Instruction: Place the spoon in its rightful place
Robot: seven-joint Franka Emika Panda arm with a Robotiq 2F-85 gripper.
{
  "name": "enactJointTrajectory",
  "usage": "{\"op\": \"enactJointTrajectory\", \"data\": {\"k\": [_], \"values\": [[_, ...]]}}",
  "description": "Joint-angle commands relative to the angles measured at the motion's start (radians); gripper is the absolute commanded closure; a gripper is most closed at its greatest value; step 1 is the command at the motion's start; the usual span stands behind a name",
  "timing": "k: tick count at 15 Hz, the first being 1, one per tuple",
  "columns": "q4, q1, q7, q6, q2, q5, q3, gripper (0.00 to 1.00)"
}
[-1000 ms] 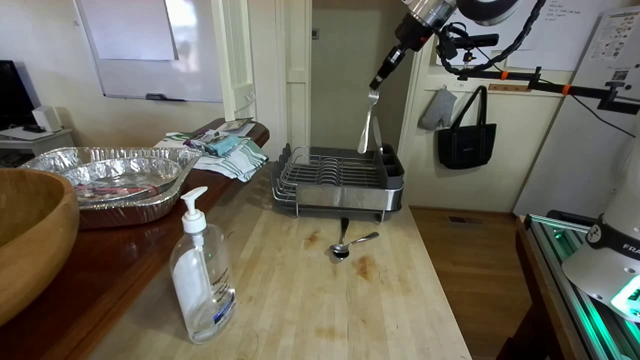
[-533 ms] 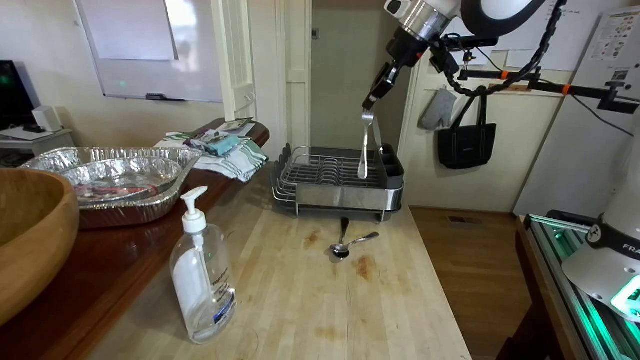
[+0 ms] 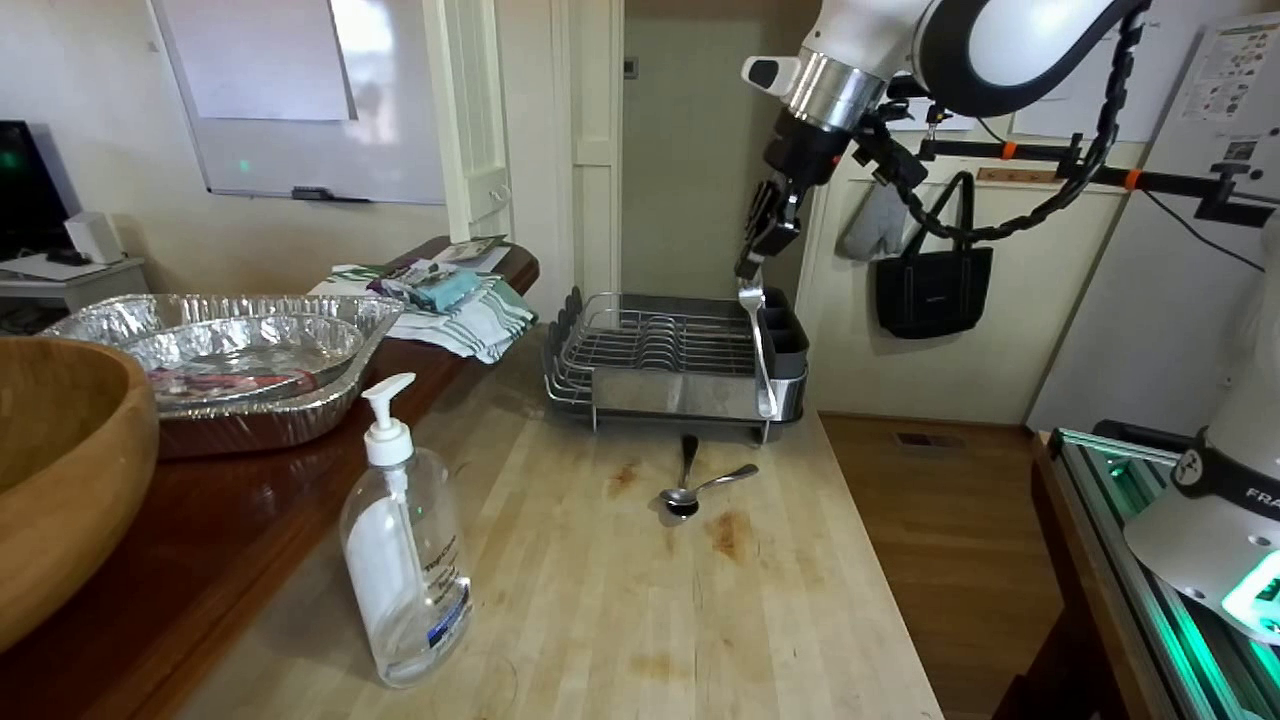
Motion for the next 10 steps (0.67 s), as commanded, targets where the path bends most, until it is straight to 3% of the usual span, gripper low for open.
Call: {"op": "enactJointTrajectory", "data": {"k": [1,10], "values": [[0.034,0.015,0.002,-0.105,0.046,-0.031,0.014,0.99],[0.114,0.033,0.026,-0.268,0.201,-0.101,0.055,0.99]]}}
